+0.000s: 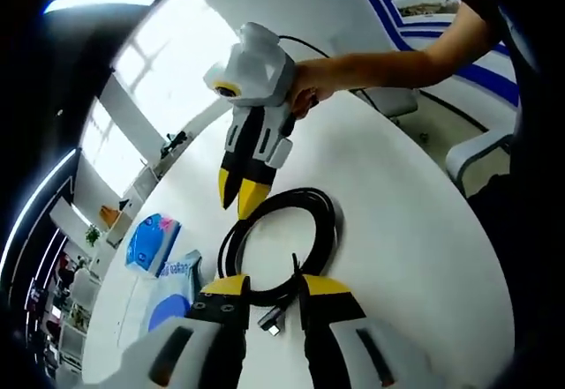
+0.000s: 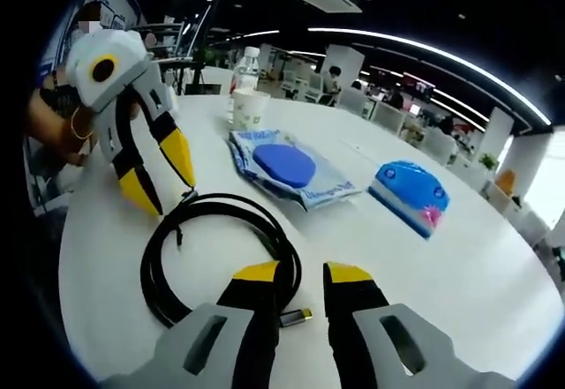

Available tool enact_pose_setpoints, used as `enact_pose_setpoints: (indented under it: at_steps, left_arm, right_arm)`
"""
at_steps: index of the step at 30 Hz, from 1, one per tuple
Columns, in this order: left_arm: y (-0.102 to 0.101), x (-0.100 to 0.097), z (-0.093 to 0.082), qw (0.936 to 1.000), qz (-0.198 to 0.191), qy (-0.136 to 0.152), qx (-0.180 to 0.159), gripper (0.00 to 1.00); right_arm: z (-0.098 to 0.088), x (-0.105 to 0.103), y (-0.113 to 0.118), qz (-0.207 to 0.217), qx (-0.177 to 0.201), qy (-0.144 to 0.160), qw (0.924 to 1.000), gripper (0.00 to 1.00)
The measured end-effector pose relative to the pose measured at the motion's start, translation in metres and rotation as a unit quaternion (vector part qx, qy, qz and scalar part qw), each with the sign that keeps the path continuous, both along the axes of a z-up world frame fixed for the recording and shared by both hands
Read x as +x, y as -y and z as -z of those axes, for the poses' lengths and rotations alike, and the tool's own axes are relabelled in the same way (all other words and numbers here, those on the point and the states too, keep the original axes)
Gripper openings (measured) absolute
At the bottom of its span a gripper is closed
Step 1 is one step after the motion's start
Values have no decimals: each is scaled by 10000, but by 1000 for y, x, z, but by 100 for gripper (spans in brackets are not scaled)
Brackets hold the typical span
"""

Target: Arrange the tabletop items into an orderly group along one side of the table until the central work area is clear of visible clutter.

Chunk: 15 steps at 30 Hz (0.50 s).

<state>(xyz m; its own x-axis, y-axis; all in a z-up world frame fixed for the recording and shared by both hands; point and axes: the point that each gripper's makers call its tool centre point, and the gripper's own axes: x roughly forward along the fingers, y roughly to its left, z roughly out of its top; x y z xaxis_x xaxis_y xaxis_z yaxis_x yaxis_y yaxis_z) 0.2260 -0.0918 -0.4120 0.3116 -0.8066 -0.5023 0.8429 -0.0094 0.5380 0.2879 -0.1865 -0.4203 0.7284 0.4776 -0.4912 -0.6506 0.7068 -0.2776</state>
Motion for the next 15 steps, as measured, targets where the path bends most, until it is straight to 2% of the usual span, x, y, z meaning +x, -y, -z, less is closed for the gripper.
enact_pose_setpoints:
  at_steps: [7,10,15]
  left_arm:
    - [2,7,-13,9994,-185,10,-301,21]
    - [4,7,-13,9994,-171,63,-278,21]
    - [8,9,-15,9991,-225,56,-364,23]
  right_arm:
    - [-7,2,9,139,96,111,9998,17]
    - [-12,2,8,161,353,167,9991,20]
    - [-14,3,12,250,389,246,9986,23]
